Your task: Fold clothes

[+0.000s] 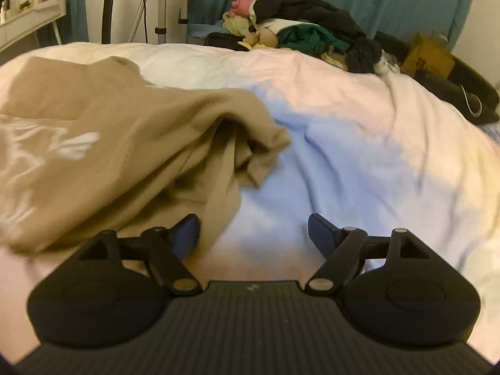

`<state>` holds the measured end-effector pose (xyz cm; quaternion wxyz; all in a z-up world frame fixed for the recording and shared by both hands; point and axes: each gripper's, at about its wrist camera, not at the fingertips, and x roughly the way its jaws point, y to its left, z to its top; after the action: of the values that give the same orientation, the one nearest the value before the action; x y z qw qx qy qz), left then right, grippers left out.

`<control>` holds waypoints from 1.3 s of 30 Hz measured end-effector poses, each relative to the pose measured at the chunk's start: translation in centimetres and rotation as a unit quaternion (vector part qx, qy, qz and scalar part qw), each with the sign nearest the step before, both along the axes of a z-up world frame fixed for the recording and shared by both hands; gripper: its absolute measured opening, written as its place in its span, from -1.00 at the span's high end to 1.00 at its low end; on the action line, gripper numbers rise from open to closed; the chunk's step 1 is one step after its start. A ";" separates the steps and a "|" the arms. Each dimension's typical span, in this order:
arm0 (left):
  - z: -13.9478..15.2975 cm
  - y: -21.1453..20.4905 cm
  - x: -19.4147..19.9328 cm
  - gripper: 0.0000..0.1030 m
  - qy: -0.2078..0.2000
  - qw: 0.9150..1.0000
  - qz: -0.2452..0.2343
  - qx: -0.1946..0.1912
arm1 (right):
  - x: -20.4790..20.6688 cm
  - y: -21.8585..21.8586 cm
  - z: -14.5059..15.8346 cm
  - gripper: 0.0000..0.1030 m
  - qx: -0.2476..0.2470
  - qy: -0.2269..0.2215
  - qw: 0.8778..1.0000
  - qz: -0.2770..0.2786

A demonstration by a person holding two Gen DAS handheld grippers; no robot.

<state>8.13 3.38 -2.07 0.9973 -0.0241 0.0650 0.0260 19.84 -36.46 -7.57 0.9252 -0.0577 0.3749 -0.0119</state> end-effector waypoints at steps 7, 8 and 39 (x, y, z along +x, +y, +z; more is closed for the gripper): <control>0.4 0.8 0.0 -0.64 0.014 0.999 -0.013 -0.025 | -8.3 4.8 6.6 -0.61 0.043 -0.131 0.990 0.006; 0.6 1.0 0.0 -0.64 0.017 0.999 -0.016 -0.031 | -9.1 6.1 6.7 -0.62 0.060 -0.146 0.987 0.023; 0.0 -1.5 -1.4 -0.52 -0.004 0.999 -0.040 -0.021 | -5.5 11.7 0.4 -0.62 0.183 -0.103 0.976 -0.051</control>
<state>6.76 1.87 -2.09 0.9970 -0.0421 0.0627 -0.0150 14.39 -24.72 -7.13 0.9519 0.1337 0.2757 0.0039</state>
